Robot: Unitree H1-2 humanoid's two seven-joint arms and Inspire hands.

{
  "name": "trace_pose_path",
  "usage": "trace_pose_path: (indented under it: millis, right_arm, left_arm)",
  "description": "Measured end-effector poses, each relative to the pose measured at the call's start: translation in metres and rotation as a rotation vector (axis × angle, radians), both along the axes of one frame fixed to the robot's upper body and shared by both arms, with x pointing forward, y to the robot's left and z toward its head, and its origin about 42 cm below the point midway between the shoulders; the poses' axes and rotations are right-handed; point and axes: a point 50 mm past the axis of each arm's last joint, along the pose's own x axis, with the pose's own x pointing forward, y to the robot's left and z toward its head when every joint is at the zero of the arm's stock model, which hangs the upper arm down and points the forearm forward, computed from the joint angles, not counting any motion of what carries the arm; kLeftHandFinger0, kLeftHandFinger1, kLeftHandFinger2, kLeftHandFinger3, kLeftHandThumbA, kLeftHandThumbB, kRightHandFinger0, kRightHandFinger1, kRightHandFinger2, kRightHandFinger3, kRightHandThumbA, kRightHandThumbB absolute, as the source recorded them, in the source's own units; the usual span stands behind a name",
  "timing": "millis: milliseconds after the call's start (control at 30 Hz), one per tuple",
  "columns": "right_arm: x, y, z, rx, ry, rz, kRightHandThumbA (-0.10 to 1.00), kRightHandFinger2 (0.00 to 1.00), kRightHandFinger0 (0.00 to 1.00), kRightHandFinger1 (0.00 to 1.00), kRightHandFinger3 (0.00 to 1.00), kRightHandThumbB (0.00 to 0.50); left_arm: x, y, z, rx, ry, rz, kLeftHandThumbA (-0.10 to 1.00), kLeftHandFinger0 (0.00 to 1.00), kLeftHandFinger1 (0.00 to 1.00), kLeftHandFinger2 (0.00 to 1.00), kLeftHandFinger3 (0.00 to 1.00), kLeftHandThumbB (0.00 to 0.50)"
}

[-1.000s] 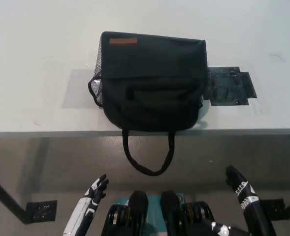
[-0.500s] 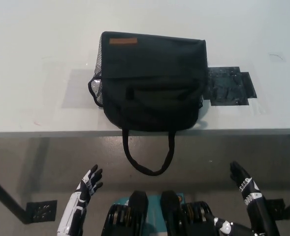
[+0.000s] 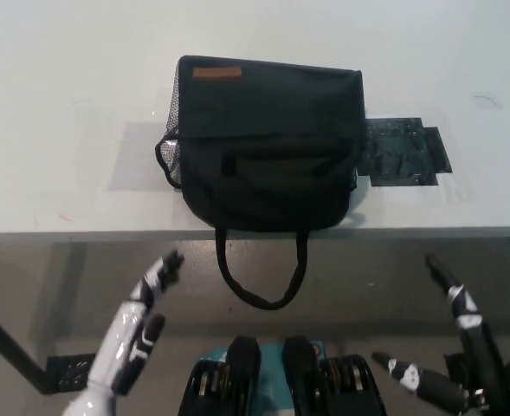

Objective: A soft travel bag is kept infront of the robot in the middle of the desk and the robot uses both its hands to press it to reduce its size

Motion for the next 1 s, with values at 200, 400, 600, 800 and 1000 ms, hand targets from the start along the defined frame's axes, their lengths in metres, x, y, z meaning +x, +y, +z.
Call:
trace_pose_path:
  millis: [200,400,600,800,1000]
  right_arm:
    - [0.026,0.003,0.063,-0.023,-0.236,0.008,1.00,1.00,1.00,1.00,1.00,0.180]
    - [0.051,0.003,0.126,-0.100,-0.412,-0.008,1.00,1.00,1.00,1.00,1.00,0.240]
    - [0.088,0.013,0.177,-0.173,-0.471,-0.009,1.00,1.00,1.00,1.00,1.00,0.239]
    - [0.135,0.038,0.228,-0.159,-0.469,0.011,1.00,1.00,1.00,1.00,1.00,0.280]
    - [0.170,0.076,0.258,-0.053,-0.397,0.068,1.00,1.00,1.00,1.00,1.00,0.297]
  left_arm:
    - [0.024,0.007,0.089,0.052,-0.296,0.009,1.00,1.00,1.00,1.00,1.00,0.500]
    - [0.046,0.018,0.159,0.201,-0.494,0.075,1.00,1.00,1.00,1.00,1.00,0.464]
    - [0.054,0.012,0.225,0.322,-0.641,0.112,1.00,1.00,1.00,1.00,1.00,0.391]
    - [0.085,-0.008,0.283,0.327,-0.671,0.108,1.00,1.00,1.00,1.00,1.00,0.344]
    - [0.124,-0.041,0.318,0.220,-0.574,0.054,1.00,1.00,1.00,1.00,1.00,0.371]
